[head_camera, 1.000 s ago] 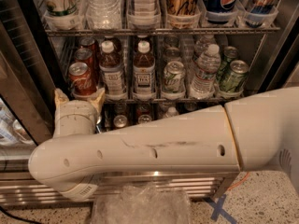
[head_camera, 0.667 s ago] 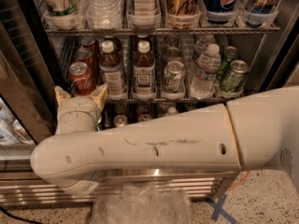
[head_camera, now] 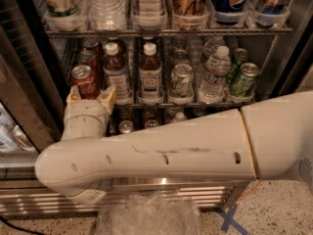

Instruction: Pick coke can from middle shelf of fridge

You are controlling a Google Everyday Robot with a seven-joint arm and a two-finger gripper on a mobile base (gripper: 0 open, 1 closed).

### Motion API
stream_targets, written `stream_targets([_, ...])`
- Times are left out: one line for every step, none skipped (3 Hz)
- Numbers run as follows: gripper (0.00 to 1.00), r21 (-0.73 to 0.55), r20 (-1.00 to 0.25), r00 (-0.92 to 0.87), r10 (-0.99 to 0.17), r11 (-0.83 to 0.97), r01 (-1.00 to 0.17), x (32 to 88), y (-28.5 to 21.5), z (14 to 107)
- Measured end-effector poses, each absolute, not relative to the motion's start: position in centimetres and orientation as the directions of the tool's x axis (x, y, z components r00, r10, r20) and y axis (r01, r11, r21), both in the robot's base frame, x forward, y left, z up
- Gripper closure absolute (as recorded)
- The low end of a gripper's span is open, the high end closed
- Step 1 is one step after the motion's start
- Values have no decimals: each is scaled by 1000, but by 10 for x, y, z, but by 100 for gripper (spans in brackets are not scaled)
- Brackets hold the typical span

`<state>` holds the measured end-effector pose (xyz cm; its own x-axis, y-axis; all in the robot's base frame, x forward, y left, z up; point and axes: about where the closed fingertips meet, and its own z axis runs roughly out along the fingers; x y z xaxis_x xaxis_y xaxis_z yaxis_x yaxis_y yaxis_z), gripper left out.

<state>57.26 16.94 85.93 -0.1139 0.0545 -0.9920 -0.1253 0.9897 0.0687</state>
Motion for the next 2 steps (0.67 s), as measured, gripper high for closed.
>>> stream_targets([24, 80, -992, -104, 67, 989, -123, 566, 172, 865])
stream_targets([24, 80, -992, -104, 67, 989, -124, 566, 172, 865])
